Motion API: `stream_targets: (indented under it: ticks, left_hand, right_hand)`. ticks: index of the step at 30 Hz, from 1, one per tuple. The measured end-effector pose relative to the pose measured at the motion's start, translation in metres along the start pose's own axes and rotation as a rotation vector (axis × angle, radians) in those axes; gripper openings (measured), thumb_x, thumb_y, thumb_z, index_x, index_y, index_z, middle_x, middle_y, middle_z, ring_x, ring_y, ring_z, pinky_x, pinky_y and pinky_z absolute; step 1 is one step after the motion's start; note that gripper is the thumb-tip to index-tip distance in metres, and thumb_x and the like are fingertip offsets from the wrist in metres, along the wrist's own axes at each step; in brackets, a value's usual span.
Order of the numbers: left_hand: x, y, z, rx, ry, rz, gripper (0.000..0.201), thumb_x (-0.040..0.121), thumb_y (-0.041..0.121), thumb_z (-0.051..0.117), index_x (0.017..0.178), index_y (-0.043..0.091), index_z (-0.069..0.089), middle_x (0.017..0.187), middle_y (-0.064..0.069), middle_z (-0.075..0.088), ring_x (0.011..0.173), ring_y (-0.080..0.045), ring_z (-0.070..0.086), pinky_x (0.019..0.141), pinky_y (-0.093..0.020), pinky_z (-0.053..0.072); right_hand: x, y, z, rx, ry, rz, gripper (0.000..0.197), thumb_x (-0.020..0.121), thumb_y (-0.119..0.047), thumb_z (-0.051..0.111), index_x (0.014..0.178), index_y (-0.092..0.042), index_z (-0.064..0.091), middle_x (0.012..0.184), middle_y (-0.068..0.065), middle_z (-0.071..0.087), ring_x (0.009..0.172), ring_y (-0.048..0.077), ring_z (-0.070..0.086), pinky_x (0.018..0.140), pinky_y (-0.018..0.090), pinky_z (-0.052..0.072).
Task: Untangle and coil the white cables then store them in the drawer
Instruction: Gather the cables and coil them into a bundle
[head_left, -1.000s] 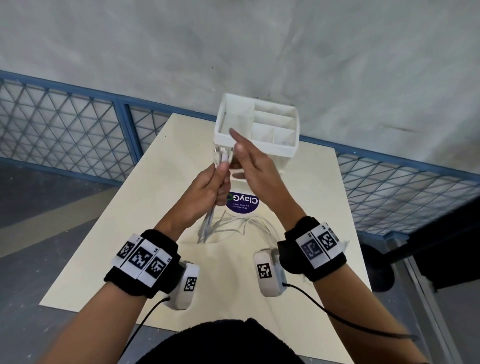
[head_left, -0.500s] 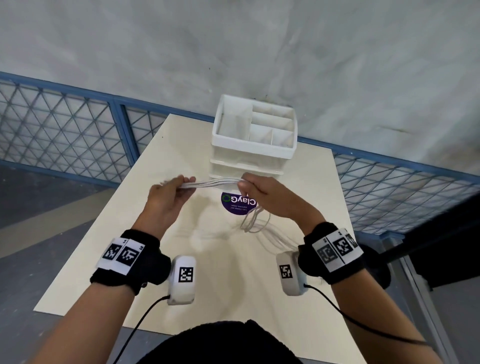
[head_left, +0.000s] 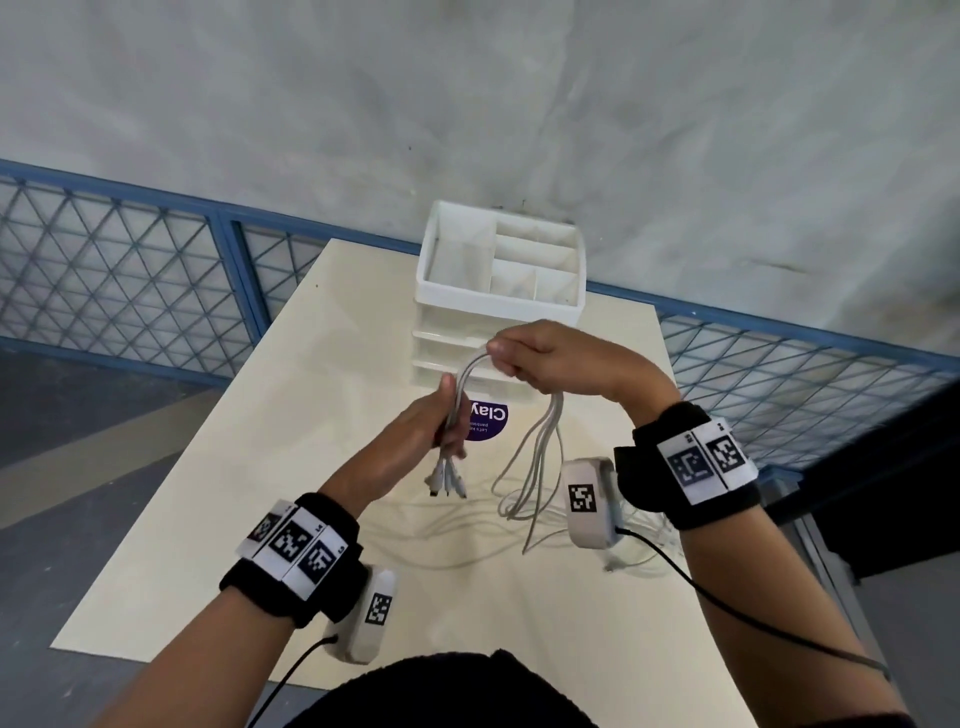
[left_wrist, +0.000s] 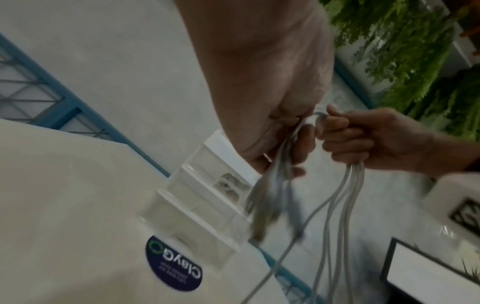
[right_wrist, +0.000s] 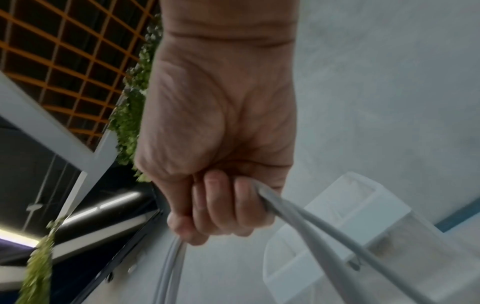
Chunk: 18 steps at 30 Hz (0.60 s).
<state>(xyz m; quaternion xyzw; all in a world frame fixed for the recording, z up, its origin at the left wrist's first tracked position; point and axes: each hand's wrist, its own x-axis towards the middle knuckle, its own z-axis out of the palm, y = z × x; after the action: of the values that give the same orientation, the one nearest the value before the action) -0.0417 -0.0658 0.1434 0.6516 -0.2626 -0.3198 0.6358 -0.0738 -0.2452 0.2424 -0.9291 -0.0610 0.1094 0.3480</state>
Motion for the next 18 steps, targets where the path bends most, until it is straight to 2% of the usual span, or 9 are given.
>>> stream_targets:
  ticks: [1, 3, 5, 7, 10, 12, 14, 16, 18]
  left_hand:
    - [-0.002, -0.002, 0.002, -0.047, -0.017, -0.029, 0.052, 0.091, 0.061, 0.022, 0.065, 0.019, 0.040, 0.055, 0.010, 0.030, 0.049, -0.010, 0.029, 0.058, -0.027, 0.039]
    - [-0.005, -0.003, 0.003, -0.141, -0.011, -0.060, 0.049, 0.089, 0.062, 0.028, 0.064, 0.020, 0.035, 0.054, 0.013, 0.024, 0.047, -0.007, 0.019, 0.047, -0.019, 0.024]
    - [-0.003, 0.006, 0.001, -0.241, 0.046, 0.005, 0.045, 0.093, 0.055, 0.030, 0.063, 0.021, 0.031, 0.053, 0.014, 0.022, 0.044, -0.003, 0.017, 0.042, -0.015, 0.021]
    - [0.002, 0.020, -0.007, -0.346, 0.136, 0.093, 0.041, 0.098, 0.045, 0.027, 0.064, 0.022, 0.029, 0.052, 0.015, 0.022, 0.041, -0.001, 0.017, 0.038, -0.014, 0.019]
    - [0.009, 0.032, -0.022, -0.403, 0.267, 0.173, 0.040, 0.099, 0.043, 0.026, 0.066, 0.022, 0.032, 0.053, 0.014, 0.022, 0.041, -0.001, 0.018, 0.038, -0.014, 0.019]
    - [0.012, 0.029, -0.024, -0.320, 0.314, 0.181, 0.039, 0.099, 0.044, 0.027, 0.068, 0.022, 0.035, 0.055, 0.014, 0.023, 0.043, -0.002, 0.019, 0.040, -0.014, 0.023]
    - [0.012, 0.021, -0.015, -0.194, 0.307, 0.158, 0.037, 0.097, 0.045, 0.029, 0.071, 0.020, 0.036, 0.056, 0.013, 0.027, 0.046, -0.004, 0.022, 0.043, -0.016, 0.025]
    - [0.011, 0.013, -0.003, -0.118, 0.284, 0.138, 0.034, 0.098, 0.042, 0.030, 0.075, 0.018, 0.039, 0.058, 0.009, 0.034, 0.047, -0.005, 0.026, 0.046, -0.019, 0.028]
    - [0.011, 0.007, 0.005, -0.089, 0.310, 0.129, 0.034, 0.101, 0.037, 0.028, 0.080, 0.016, 0.044, 0.066, 0.000, 0.042, 0.048, -0.007, 0.031, 0.048, -0.023, 0.031]
  right_hand:
    - [-0.002, 0.002, -0.007, 0.033, 0.036, 0.001, 0.036, 0.099, -0.034, 0.040, 0.070, -0.014, 0.051, 0.059, -0.004, 0.037, 0.048, 0.008, 0.032, 0.051, 0.018, 0.032]
    - [-0.005, 0.009, -0.018, 0.096, 0.089, 0.013, 0.037, 0.096, -0.036, 0.046, 0.073, -0.010, 0.060, 0.056, -0.003, 0.032, 0.048, 0.011, 0.028, 0.047, 0.019, 0.028]
    - [-0.006, 0.020, -0.018, 0.232, 0.148, 0.034, 0.037, 0.096, -0.035, 0.046, 0.076, -0.009, 0.063, 0.054, -0.006, 0.031, 0.047, 0.010, 0.026, 0.048, 0.021, 0.027]
    - [-0.005, 0.034, -0.005, 0.345, 0.231, 0.031, 0.037, 0.100, -0.032, 0.038, 0.079, -0.013, 0.062, 0.056, -0.007, 0.036, 0.048, 0.009, 0.034, 0.052, 0.024, 0.033]
    - [0.002, 0.052, 0.037, 0.362, 0.308, 0.004, 0.037, 0.101, -0.032, 0.027, 0.086, -0.016, 0.056, 0.065, -0.001, 0.043, 0.055, 0.010, 0.046, 0.060, 0.030, 0.041]
    - [0.008, 0.052, 0.066, 0.368, 0.380, 0.013, 0.033, 0.097, -0.036, 0.028, 0.082, -0.020, 0.053, 0.058, -0.012, 0.043, 0.051, 0.005, 0.040, 0.056, 0.025, 0.036]
    - [0.013, 0.043, 0.086, 0.378, 0.461, 0.023, 0.034, 0.098, -0.035, 0.029, 0.079, -0.018, 0.050, 0.052, -0.015, 0.043, 0.049, 0.003, 0.037, 0.055, 0.022, 0.031]
    - [0.016, 0.030, 0.093, 0.394, 0.480, 0.023, 0.035, 0.101, -0.032, 0.030, 0.077, -0.014, 0.048, 0.055, -0.012, 0.043, 0.050, 0.003, 0.036, 0.055, 0.020, 0.031]
    - [0.019, 0.022, 0.093, 0.402, 0.462, 0.040, 0.036, 0.102, -0.031, 0.030, 0.072, -0.017, 0.046, 0.060, -0.008, 0.043, 0.050, 0.004, 0.037, 0.056, 0.021, 0.032]
